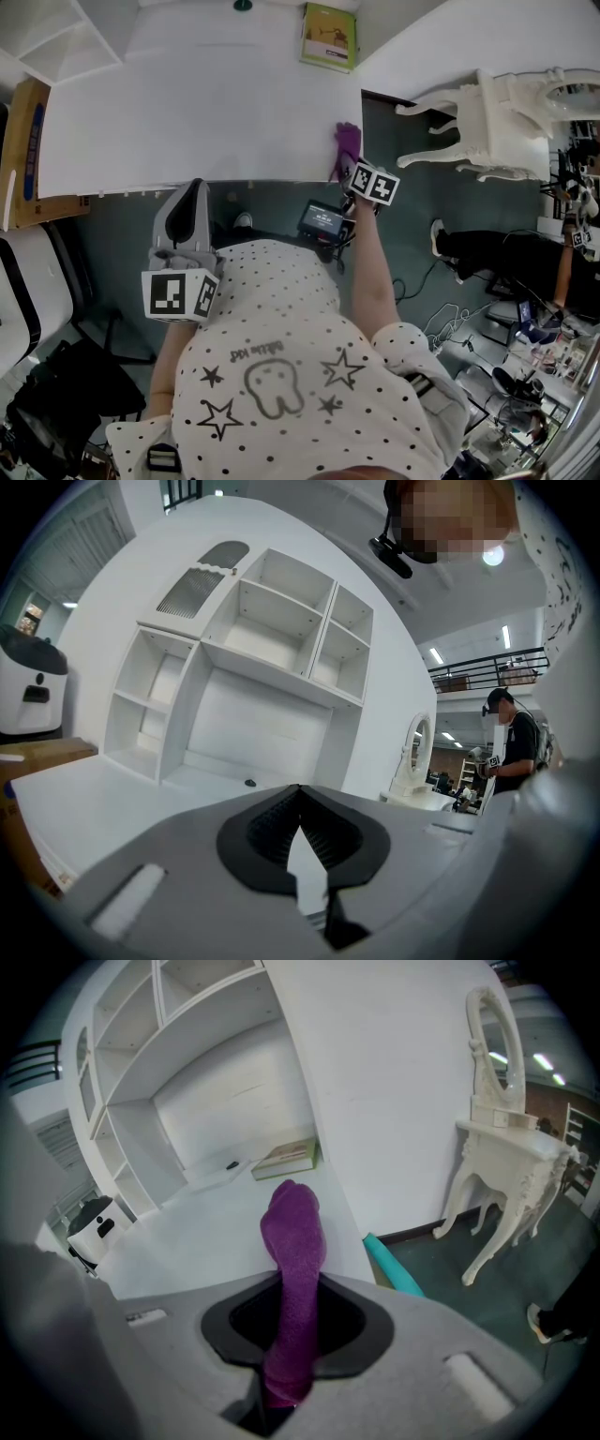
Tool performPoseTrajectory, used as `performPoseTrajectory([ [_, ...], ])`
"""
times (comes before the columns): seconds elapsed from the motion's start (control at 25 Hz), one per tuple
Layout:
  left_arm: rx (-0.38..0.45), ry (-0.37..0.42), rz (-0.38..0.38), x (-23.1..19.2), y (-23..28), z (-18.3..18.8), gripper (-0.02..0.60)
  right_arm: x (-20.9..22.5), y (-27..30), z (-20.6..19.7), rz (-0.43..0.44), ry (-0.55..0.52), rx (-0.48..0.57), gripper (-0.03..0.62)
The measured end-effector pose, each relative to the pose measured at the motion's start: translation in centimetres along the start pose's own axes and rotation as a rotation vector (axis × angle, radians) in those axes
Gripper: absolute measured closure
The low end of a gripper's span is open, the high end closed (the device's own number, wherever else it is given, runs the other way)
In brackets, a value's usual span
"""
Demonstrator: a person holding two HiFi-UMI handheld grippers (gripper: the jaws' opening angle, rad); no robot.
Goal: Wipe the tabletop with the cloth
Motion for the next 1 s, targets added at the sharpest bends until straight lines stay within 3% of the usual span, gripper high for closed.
performPoseTrajectory([
  [1.0, 0.020, -0.019, 0.028, -1.3, -0.3, 1.3, 0.581, 1.7, -0.7, 0.2, -0.056, -0.058, -0.021, 0.525],
])
Point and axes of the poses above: the fingertips, and each gripper's own axes: y forward along the fingers, x to its right, z out of its top, the point moved 7 cm from there along -y, backward along the fingers, and after that the axes turned 10 degrees about -y, right-handed, at the moved point
